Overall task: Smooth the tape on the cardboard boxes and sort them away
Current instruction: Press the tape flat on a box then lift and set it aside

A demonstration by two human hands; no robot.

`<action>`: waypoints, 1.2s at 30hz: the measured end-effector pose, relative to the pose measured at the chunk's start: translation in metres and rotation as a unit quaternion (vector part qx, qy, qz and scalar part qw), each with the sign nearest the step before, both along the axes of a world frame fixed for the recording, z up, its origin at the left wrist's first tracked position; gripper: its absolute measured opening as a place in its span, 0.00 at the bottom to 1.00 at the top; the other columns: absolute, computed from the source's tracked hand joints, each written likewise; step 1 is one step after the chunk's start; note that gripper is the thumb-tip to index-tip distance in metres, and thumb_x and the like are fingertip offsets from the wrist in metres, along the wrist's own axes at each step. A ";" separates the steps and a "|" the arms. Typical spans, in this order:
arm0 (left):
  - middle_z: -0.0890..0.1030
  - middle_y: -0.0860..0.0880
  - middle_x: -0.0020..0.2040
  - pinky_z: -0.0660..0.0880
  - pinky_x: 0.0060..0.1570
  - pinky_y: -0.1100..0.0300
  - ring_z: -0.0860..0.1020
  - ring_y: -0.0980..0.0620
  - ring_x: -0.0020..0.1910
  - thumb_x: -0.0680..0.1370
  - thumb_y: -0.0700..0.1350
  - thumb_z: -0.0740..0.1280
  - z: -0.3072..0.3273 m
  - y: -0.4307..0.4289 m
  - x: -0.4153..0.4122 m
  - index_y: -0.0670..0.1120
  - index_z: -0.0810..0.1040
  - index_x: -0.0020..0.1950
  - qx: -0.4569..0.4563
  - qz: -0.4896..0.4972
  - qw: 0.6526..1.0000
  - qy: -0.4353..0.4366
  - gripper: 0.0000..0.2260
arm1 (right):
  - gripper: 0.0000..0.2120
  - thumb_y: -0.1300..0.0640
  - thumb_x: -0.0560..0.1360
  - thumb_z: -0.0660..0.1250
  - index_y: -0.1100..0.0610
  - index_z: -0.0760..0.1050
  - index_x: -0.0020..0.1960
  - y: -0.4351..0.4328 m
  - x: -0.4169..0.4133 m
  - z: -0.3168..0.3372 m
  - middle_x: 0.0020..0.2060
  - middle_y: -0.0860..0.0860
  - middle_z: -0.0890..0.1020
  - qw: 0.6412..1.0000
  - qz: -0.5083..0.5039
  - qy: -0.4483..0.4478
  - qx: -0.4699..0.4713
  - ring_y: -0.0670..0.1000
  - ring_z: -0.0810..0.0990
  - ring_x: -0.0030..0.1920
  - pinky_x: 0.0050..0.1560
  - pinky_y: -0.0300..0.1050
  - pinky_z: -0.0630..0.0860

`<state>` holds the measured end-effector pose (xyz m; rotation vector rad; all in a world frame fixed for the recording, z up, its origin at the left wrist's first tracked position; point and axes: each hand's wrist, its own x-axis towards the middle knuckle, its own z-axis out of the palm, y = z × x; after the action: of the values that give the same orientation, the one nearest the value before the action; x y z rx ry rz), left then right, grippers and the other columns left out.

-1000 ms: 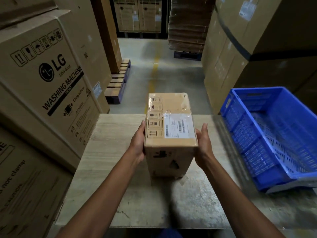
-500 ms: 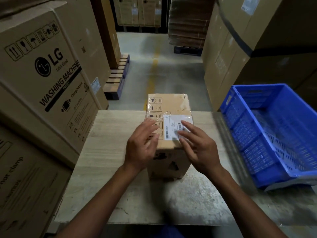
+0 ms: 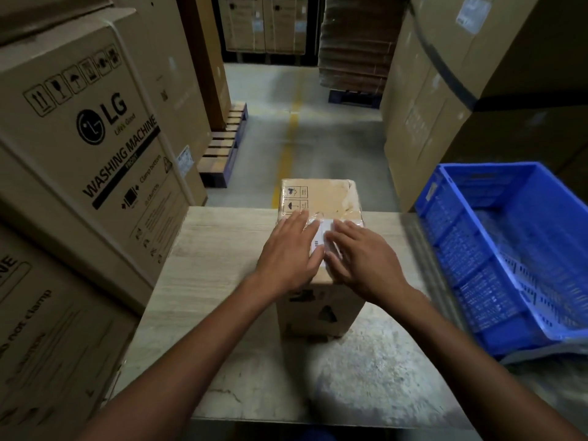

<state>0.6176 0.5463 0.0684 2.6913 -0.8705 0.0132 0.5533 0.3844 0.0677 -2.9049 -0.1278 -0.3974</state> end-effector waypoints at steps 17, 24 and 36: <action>0.66 0.45 0.78 0.58 0.75 0.50 0.62 0.46 0.77 0.85 0.49 0.56 0.018 -0.021 0.052 0.46 0.70 0.75 0.035 -0.004 0.999 -0.007 0.19 | 0.28 0.40 0.84 0.50 0.50 0.58 0.80 -0.007 0.046 0.001 0.81 0.52 0.56 0.991 -0.047 0.121 0.029 0.54 0.51 0.81 0.75 0.59 0.62; 0.74 0.46 0.72 0.67 0.71 0.49 0.69 0.47 0.72 0.81 0.47 0.64 0.000 -0.006 -0.024 0.46 0.79 0.66 -0.184 0.143 0.972 -0.007 0.14 | 0.25 0.41 0.83 0.56 0.49 0.65 0.77 0.001 0.047 -0.001 0.80 0.49 0.60 0.989 -0.075 0.078 0.100 0.52 0.55 0.79 0.70 0.58 0.68; 0.86 0.46 0.48 0.81 0.48 0.53 0.84 0.48 0.47 0.77 0.45 0.66 -0.016 0.065 0.045 0.42 0.87 0.48 -0.247 0.006 0.955 -0.166 0.11 | 0.20 0.40 0.77 0.65 0.50 0.76 0.63 -0.002 0.078 0.012 0.69 0.54 0.71 0.984 -0.146 0.038 0.091 0.56 0.66 0.71 0.64 0.58 0.67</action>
<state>0.6623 0.6118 0.0527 2.2487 -0.8087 0.6195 0.6309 0.3826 0.0796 -2.7539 0.3318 -0.3244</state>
